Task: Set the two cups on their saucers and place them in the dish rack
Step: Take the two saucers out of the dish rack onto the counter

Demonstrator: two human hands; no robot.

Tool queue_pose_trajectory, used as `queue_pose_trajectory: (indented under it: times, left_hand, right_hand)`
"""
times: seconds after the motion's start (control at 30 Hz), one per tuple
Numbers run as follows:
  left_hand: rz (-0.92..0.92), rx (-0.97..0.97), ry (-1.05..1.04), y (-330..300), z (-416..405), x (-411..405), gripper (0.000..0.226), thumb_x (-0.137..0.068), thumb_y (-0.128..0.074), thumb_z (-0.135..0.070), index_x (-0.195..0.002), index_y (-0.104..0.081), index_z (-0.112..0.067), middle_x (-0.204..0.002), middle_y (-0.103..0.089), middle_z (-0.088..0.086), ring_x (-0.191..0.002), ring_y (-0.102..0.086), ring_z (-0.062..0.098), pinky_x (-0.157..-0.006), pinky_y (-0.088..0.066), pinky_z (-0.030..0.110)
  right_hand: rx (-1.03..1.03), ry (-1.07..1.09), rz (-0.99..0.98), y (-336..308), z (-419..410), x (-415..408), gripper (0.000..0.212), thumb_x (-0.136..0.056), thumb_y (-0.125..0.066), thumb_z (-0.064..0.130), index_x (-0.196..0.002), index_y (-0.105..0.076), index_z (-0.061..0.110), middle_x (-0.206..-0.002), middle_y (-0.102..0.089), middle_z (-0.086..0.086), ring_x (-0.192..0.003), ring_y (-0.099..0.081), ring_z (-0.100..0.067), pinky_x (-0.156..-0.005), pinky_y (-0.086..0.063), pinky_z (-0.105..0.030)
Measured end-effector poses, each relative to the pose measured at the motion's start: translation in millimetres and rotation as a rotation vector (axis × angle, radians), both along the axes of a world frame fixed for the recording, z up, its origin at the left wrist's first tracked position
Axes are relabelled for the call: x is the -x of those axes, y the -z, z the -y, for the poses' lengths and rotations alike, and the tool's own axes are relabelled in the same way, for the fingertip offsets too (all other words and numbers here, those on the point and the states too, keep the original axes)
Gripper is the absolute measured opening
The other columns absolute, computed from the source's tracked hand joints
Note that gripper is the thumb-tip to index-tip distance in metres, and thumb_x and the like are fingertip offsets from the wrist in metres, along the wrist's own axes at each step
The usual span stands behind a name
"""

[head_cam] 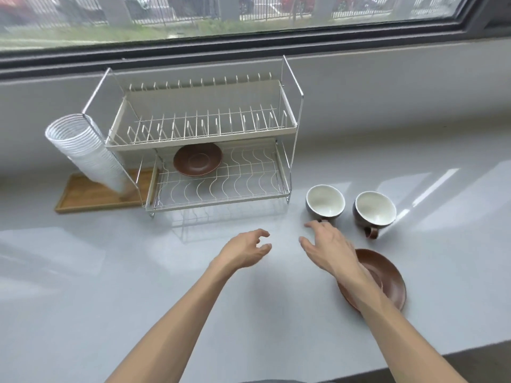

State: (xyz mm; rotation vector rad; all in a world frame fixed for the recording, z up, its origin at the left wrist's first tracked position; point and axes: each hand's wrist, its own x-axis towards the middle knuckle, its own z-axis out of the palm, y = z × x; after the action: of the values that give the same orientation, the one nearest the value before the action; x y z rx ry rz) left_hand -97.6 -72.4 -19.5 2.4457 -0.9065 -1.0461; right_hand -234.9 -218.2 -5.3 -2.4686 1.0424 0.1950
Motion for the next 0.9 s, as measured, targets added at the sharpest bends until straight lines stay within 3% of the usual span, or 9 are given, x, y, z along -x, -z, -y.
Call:
queue_pose_trajectory:
  times: [0.3,0.67,0.9]
  left_hand:
    - [0.291,-0.070,-0.033,-8.2,-47.1,-83.3,0.048,-0.099,-0.045,-0.042,-0.145,-0.044,-0.030,-0.145,-0.056,0.003,-0.134,-0.051,0.026,-0.106,-0.043,0.040]
    - [0.420,-0.021,-0.157,-8.3,-50.5,-154.1,0.046,-0.099,-0.045,-0.042,-0.144,-0.048,-0.029,-0.140,-0.059,0.001,-0.130,-0.054,0.026,-0.099,-0.043,0.038]
    - [0.490,0.089,-0.267,-7.3,-37.9,-194.9,0.052,-0.100,-0.047,-0.043,-0.149,-0.044,-0.023,-0.145,-0.054,0.006,-0.130,-0.053,0.029,-0.100,-0.044,0.041]
  right_hand:
    - [0.082,-0.194,0.072,-15.1,-29.9,-100.3,0.045,-0.097,-0.048,0.036,-0.141,-0.048,0.024,-0.143,-0.052,-0.004,-0.132,-0.047,-0.026,-0.101,-0.040,-0.040]
    - [0.111,-0.266,0.158,-3.3,-34.5,-189.8,0.041,-0.098,-0.048,0.036,-0.137,-0.049,0.023,-0.141,-0.050,-0.002,-0.129,-0.047,-0.026,-0.097,-0.042,-0.040]
    - [0.147,-0.283,0.277,8.0,-28.1,-240.6,0.048,-0.097,-0.050,0.035,-0.142,-0.045,0.020,-0.147,-0.043,-0.009,-0.135,-0.042,-0.029,-0.094,-0.047,-0.046]
